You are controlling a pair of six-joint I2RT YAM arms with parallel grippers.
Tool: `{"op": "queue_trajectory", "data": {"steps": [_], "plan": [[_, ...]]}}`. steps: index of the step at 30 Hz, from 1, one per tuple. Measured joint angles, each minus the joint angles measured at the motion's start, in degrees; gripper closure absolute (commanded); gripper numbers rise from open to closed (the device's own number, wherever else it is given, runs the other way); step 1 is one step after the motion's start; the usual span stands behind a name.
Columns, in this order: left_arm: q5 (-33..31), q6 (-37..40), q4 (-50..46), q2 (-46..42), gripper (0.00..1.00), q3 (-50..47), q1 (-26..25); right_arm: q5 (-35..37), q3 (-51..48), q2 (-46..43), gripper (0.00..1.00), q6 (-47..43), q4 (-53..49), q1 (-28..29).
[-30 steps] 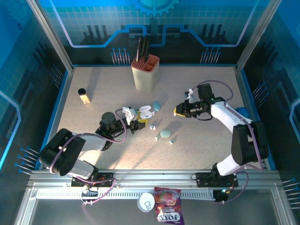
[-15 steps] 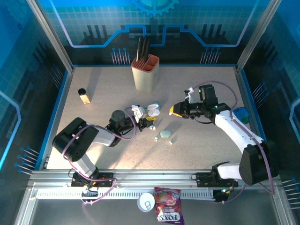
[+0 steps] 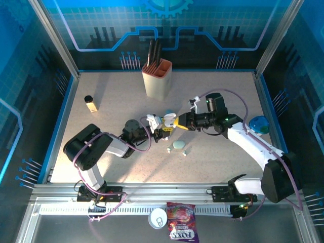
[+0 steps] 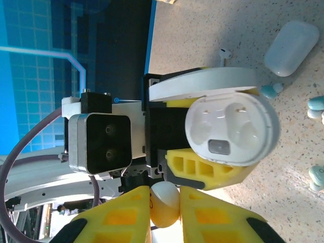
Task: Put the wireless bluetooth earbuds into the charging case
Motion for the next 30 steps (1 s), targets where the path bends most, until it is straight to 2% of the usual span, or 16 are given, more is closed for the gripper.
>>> {"op": "queue_trajectory", "data": {"steps": [25, 30], "plan": [[-1.42, -0.02, 0.39, 0.76, 0.71, 1.86, -3.21, 9.18, 2.93, 3.15, 0.81, -4.79, -3.08, 2.40], [-1.88, -0.02, 0.13, 1.01, 0.71, 1.88, -3.32, 10.03, 3.13, 3.54, 0.76, -5.44, -3.28, 2.93]]}}
